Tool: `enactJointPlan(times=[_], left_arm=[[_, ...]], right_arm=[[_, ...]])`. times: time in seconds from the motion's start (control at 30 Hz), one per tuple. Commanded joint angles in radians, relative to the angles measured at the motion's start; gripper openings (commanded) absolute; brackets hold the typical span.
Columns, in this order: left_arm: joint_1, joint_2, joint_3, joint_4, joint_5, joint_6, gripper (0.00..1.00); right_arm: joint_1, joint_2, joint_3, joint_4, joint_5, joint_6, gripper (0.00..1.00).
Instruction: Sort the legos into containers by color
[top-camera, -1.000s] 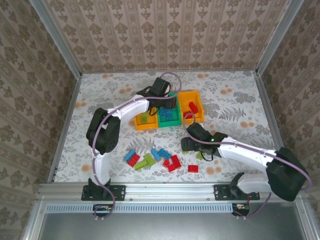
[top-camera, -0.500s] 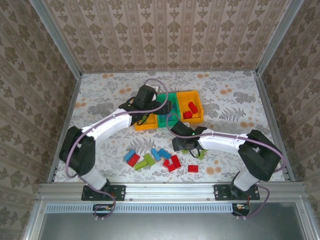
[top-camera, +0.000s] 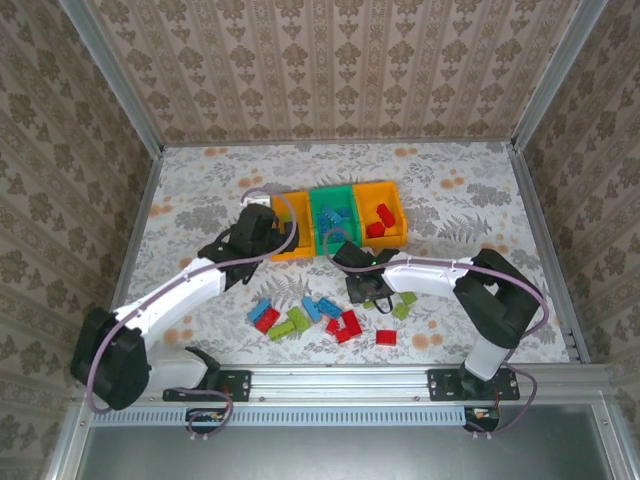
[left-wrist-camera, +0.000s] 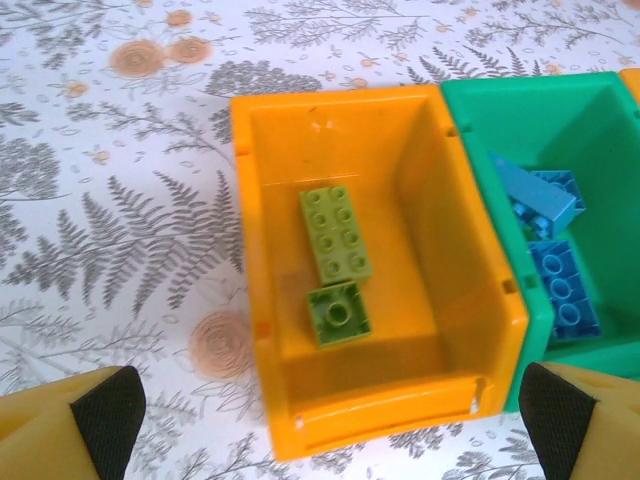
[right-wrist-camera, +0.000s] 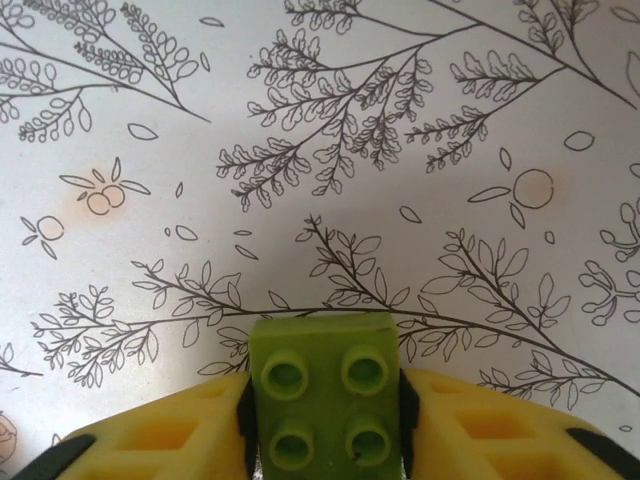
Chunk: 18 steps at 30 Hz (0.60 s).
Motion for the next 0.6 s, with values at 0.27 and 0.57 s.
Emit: enactJointPlan(times=[0.27, 0.57], left_arm=[[0.022, -0.249, -0.184, -0.079, -0.121, -0.027, 1.00], [0.031, -0.344, -0.257, -0.154, -0.117, -0.039, 1.00]], right_arm=[[-0.025, -0.061, 0.199, 0.060, -0.112, -0.045, 0.36], [-0.068, 0.146, 0.535, 0.145, -0.262, -0.046, 0.35]])
